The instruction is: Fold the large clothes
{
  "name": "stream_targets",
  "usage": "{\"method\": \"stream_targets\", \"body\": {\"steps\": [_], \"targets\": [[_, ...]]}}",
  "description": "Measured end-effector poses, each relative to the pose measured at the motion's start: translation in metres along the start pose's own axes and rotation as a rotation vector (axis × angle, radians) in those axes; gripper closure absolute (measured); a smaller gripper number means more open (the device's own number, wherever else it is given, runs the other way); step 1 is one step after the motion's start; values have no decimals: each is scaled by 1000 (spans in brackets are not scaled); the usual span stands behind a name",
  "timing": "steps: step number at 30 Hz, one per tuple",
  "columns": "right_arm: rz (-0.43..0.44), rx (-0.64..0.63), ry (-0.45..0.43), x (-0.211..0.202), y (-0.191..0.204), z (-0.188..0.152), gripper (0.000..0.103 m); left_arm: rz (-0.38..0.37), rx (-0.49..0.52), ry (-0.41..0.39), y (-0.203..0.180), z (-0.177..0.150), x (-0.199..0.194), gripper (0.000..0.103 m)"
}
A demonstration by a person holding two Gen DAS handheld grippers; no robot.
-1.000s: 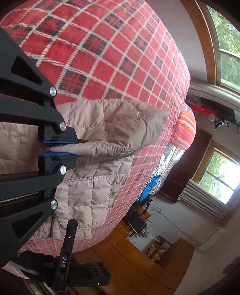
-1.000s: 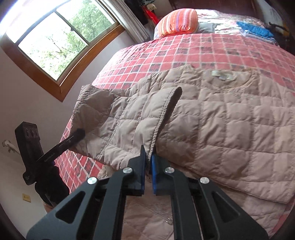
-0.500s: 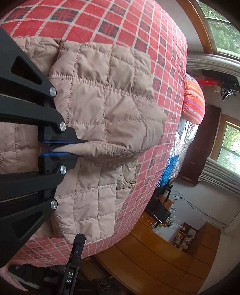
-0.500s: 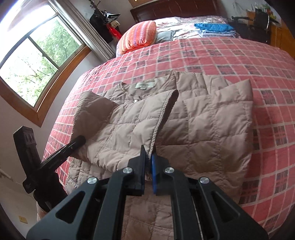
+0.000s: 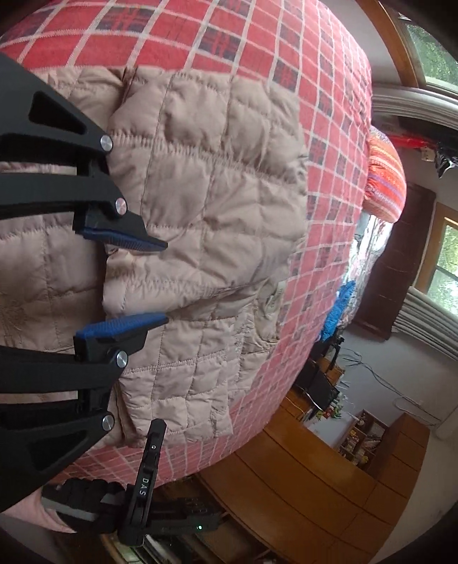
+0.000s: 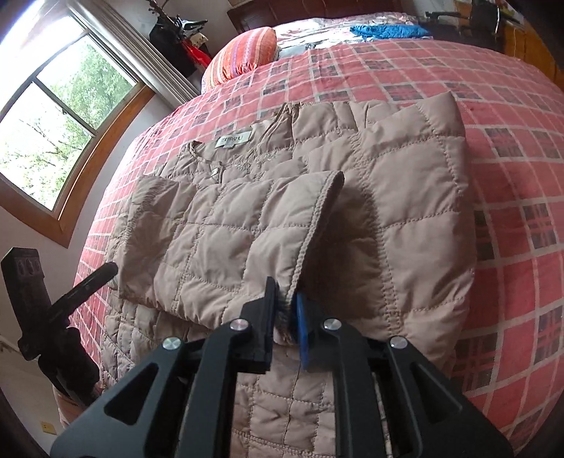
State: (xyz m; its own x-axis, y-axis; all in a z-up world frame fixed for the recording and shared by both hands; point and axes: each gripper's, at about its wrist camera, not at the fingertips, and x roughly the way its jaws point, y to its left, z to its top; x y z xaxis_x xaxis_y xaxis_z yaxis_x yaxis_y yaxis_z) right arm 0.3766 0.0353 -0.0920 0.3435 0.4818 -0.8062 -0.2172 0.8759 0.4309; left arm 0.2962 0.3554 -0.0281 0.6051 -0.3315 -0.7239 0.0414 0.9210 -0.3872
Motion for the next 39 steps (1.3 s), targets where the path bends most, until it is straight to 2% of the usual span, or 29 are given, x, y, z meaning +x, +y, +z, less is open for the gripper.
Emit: {"method": "stream_targets", "body": {"steps": [2, 3, 5, 7, 8, 9, 11, 14, 18, 22, 25, 28, 31, 34, 37, 39], "targets": [[9, 15, -10, -4, -4, 0, 66, 35, 0, -41, 14, 3, -17, 62], [7, 27, -6, -4, -7, 1, 62, 61, 6, -50, 19, 5, -20, 62], [8, 52, 10, 3, -11, 4, 62, 121, 12, -48, 29, 5, -18, 63], [7, 75, 35, 13, -16, 4, 62, 133, 15, -26, 36, 4, -10, 63], [6, 80, 48, 19, -16, 4, 65, 151, 23, -17, 38, 3, -4, 63], [4, 81, 59, 24, -15, 4, 78, 179, 35, -12, 39, 2, 1, 63], [3, 73, 69, 29, -13, 3, 91, 206, 49, 3, 40, -1, 10, 63], [-6, 61, 27, 17, -12, 5, 96, 225, 40, 22, 45, -4, 17, 63], [-39, 84, -29, 3, -22, 13, 97, 226, 35, 36, 48, -7, 21, 63], [-75, 109, 32, 27, -34, 14, 96, 225, 33, 47, 50, -9, 28, 62], [-71, 115, 33, 28, -36, 10, 95, 230, 36, 51, 50, -10, 30, 62], [-114, 97, 16, 13, -29, 6, 84, 249, 34, 50, 47, -7, 24, 63], [-177, 67, -51, -16, -19, 1, 83, 258, 45, -2, 35, -4, 4, 63], [-139, 17, -77, -31, 2, -2, 83, 245, 69, -39, 13, -2, -9, 62], [-91, -49, -32, -22, 30, -4, 83, 256, 115, -20, -12, -3, -1, 61], [-98, -74, 3, -7, 41, -7, 83, 273, 144, 2, -21, -6, 13, 61]]}}
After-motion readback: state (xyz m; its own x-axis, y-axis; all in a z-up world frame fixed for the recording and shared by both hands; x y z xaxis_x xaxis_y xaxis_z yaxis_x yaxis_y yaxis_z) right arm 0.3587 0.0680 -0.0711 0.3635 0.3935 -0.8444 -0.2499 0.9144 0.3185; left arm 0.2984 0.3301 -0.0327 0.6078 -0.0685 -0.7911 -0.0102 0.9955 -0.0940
